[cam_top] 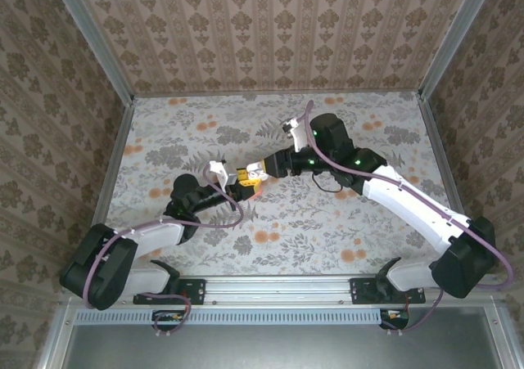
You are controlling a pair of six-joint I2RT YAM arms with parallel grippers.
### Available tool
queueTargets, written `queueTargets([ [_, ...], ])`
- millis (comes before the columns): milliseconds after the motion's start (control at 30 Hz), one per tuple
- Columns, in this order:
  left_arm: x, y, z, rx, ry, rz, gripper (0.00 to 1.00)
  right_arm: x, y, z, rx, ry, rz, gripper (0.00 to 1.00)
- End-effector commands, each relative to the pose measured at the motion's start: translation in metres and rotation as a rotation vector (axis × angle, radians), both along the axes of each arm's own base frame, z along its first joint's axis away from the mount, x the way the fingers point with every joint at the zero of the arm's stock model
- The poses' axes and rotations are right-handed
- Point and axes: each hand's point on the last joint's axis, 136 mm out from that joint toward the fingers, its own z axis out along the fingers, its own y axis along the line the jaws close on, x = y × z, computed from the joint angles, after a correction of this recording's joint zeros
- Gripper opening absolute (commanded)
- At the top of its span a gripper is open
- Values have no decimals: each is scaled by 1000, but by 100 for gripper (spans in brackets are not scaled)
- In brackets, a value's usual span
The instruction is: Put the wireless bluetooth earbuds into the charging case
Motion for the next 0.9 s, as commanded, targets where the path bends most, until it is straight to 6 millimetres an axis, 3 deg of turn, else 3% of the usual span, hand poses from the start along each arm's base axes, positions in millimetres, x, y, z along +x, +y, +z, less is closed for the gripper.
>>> queueTargets([
  [0, 1, -3, 16, -39, -31, -6, 12, -3, -5, -13, -88, -5, -18, 64],
  [100, 2, -3, 16, -40, -27, -3, 12, -5, -3, -21, -131, -16, -10, 72],
  [200, 2, -3, 15, -41, -22, -3, 12, -5, -2, -27, -156, -22, -11, 74],
  [867, 1, -4, 19, -49, -20, -7, 12, 2, 12, -39, -174, -12, 11, 76],
])
